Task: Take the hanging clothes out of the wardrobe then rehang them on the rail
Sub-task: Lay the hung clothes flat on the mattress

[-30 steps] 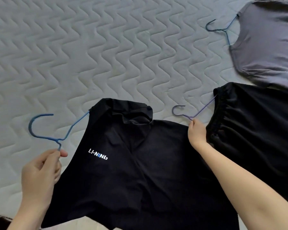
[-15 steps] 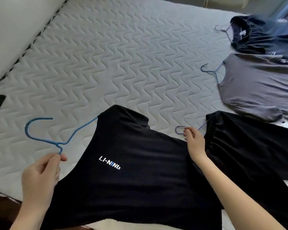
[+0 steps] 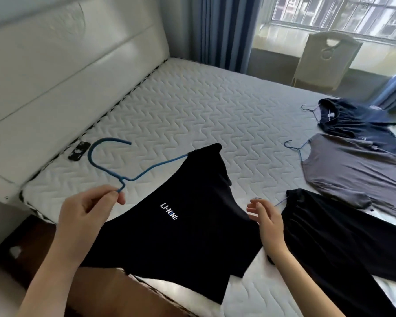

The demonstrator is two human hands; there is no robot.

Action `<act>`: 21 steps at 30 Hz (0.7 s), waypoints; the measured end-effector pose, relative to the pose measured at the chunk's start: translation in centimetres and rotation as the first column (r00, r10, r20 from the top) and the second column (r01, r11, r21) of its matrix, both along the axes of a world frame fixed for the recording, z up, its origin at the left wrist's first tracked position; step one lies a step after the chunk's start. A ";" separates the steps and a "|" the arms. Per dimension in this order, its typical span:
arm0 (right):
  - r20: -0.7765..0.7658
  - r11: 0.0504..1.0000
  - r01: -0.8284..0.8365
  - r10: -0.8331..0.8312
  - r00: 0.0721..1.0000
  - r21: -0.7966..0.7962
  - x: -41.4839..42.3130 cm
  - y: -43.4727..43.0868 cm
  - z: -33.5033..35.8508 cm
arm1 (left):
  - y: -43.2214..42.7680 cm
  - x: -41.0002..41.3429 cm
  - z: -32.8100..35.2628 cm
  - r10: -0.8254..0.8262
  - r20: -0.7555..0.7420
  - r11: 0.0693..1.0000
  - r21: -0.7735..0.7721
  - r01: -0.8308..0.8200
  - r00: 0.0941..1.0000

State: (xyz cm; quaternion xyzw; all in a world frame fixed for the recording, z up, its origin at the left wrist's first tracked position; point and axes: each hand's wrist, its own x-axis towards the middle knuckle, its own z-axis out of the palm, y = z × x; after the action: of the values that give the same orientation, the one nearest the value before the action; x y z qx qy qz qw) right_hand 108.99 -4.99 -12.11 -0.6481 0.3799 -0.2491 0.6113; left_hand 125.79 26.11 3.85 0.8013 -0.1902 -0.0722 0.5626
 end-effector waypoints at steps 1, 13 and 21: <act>0.016 1.000 -0.013 0.013 1.000 0.015 -0.4 0.8 0.4 | 1.1 -1.0 1.1 0.005 0.009 1.000 -0.014 -0.005 1.000; 0.037 0.978 -0.190 0.188 0.981 0.081 -6.7 6.1 -0.2 | 11.4 -15.6 8.3 0.020 0.146 0.980 0.192 -0.049 0.989; 0.005 0.977 -0.159 0.160 0.987 0.142 -11.8 8.0 -1.1 | 14.9 -16.8 6.7 0.014 0.142 0.960 0.276 -0.053 0.990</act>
State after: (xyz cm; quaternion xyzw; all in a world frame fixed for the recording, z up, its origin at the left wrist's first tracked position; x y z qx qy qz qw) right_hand 97.23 3.04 -13.21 -0.6320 0.3452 -0.1694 0.6729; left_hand 108.98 41.06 10.55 0.8787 -0.2032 -0.0329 0.4307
